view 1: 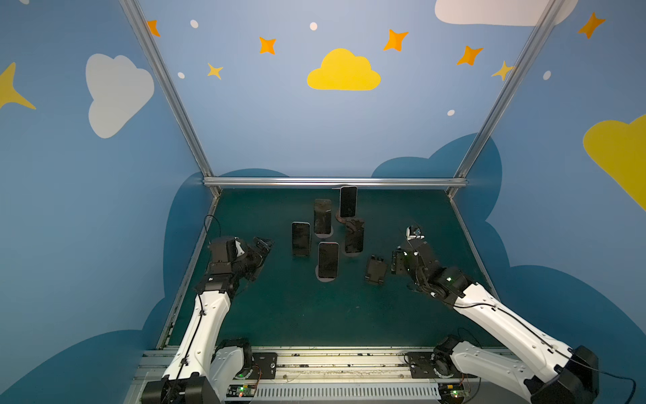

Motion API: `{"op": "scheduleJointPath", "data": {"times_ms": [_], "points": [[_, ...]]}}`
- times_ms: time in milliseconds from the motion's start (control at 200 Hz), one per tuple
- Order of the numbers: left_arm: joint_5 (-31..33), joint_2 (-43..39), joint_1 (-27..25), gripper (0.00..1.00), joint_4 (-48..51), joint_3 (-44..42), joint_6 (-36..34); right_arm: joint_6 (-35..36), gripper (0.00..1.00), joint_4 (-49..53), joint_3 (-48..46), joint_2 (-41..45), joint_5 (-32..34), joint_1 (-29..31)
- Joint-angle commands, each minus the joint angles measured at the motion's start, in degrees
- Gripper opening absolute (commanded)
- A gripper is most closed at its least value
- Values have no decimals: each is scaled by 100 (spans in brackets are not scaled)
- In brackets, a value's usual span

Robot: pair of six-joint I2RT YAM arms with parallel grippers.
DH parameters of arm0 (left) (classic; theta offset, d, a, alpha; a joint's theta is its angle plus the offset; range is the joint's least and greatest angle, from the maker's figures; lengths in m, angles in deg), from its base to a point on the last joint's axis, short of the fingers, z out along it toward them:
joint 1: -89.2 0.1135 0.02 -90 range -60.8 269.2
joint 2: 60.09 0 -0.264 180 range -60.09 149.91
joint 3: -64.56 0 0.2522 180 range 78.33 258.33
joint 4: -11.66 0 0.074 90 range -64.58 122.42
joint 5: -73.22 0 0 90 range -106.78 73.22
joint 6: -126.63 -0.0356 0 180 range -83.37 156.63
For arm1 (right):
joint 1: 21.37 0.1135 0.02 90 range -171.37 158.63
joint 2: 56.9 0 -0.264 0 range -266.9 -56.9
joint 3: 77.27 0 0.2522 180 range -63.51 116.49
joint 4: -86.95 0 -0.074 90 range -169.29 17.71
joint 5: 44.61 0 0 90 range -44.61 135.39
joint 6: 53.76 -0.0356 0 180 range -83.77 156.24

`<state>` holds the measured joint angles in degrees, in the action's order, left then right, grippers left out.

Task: Remove the phone from the phone stand
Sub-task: 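Lift the light-blue phone upward off the black stand with the right gripper, then carry the phone farther from the robot and lower it flat onto the table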

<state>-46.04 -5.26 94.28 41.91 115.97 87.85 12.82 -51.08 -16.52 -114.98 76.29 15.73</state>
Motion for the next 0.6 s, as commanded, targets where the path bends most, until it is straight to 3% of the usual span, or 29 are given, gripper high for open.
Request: {"op": "scheduleJointPath", "data": {"times_ms": [0, 596], "points": [[-13, 16, -33, 100, -46, 133, -108, 336, 65, -72, 173, 33, 16, -180], [-12, 46, -86, 100, -6, 164, -158, 995, 66, -710, 876, -1165, -1083, -1588]]}}
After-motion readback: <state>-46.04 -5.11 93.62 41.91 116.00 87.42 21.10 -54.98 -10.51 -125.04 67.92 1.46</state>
